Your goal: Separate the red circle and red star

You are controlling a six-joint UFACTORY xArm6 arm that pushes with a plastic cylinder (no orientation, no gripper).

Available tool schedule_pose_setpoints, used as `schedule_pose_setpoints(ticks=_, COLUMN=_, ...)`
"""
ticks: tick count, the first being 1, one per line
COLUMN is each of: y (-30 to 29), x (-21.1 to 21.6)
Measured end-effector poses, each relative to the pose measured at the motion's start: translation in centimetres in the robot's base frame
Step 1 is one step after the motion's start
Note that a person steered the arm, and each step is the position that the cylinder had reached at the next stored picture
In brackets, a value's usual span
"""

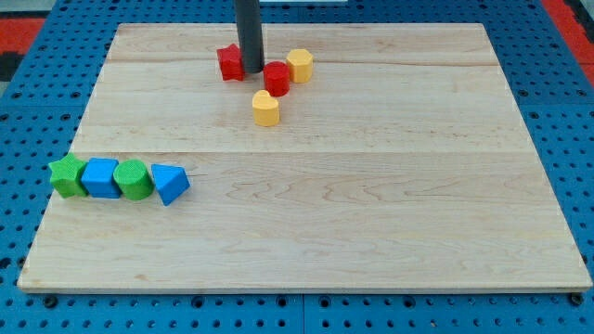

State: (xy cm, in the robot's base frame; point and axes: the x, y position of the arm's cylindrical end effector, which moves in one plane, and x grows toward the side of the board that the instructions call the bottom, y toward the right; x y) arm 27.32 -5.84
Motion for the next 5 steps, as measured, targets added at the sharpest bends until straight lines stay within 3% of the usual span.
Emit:
schedule_pose_setpoints(ticks=1, y=4.2, x=-2.0)
schedule_pose_setpoints(ticks=2, y=7.5, x=-0.6)
schedule_pose_setpoints(ticks=4, y=5.8, x=2.5)
schedule_pose_setpoints(ticks=5, y=8.5, x=0.8)
